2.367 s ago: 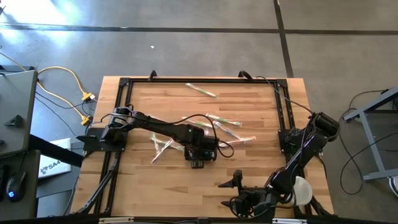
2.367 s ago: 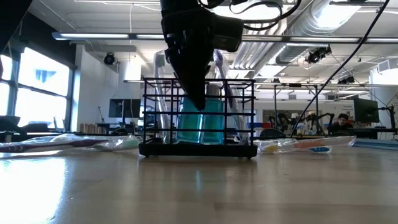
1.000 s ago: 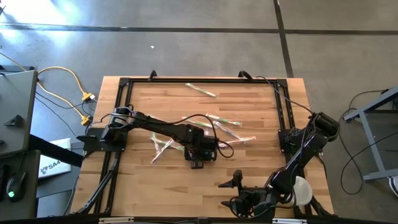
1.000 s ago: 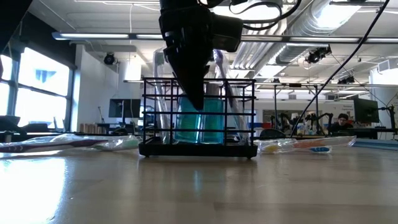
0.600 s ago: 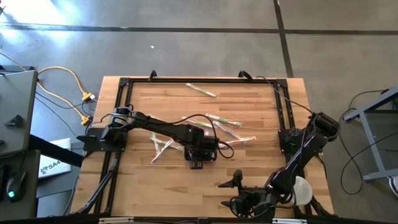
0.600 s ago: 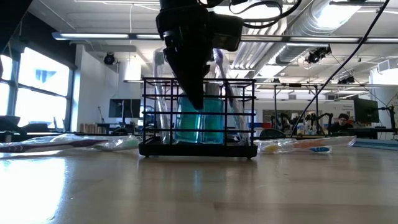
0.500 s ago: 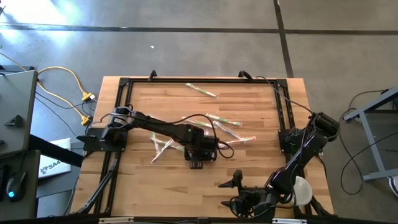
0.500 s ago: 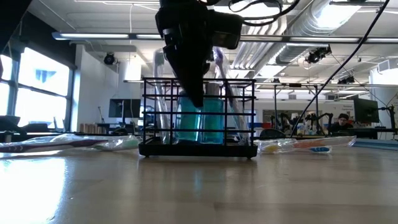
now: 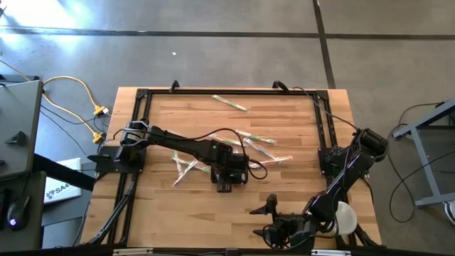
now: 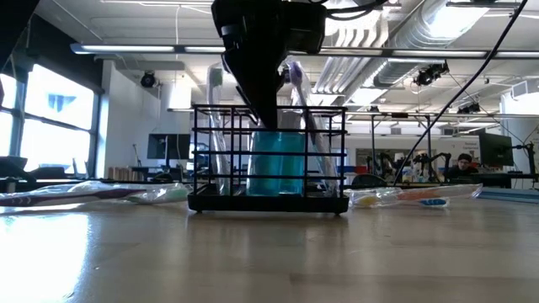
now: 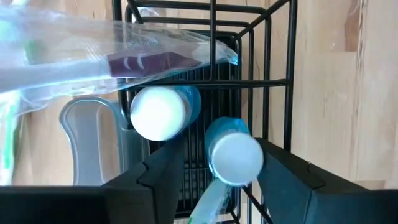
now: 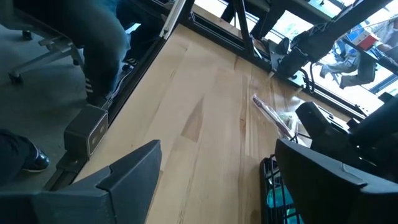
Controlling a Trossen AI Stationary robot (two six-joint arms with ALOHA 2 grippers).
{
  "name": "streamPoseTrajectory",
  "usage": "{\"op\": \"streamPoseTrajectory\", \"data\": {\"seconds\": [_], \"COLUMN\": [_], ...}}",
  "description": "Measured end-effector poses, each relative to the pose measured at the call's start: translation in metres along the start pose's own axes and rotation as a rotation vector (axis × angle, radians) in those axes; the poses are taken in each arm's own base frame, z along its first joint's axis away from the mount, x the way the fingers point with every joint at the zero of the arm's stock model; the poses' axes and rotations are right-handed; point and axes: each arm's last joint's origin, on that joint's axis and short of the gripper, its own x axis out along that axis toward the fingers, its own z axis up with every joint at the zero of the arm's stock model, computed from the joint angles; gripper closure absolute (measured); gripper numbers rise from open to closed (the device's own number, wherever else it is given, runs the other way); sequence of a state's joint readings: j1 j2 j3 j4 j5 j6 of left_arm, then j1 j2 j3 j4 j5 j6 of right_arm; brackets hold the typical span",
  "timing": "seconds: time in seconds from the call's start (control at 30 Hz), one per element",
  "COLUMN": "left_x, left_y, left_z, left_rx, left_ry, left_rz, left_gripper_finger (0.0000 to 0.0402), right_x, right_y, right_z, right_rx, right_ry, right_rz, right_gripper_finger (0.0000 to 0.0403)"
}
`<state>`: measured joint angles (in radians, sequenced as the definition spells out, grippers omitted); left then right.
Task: Pick & Place toothbrushing station
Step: Put the mouthwash into the wire organizer
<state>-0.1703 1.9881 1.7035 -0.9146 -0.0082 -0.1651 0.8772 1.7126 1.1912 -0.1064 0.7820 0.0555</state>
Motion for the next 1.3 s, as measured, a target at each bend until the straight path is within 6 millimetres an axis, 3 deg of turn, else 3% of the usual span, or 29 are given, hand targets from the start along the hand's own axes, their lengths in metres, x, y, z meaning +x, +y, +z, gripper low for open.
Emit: {"op": "streamPoseTrajectory", "data": {"seconds": [0.63, 1.3], "left_x": [-0.004, -0.042], "left_y": [0.0, -0.002], "left_z": [0.0, 0.014], "left_rx": [-0.001, -0.001], "left_ry": [-0.008, -0.043], "left_rz": [-0.001, -0.006], "left_gripper_finger": [0.021, 0.021], "right_x": [0.0, -0.002], "right_y": [0.0, -0.002], "right_z": [0.0, 0.001], "right_rx": [0.0, 0.004], "right_ry": [0.0, 0.0], "right_rz": [0.0, 0.0], "right_gripper_finger": [0.0094, 0.0094]}}
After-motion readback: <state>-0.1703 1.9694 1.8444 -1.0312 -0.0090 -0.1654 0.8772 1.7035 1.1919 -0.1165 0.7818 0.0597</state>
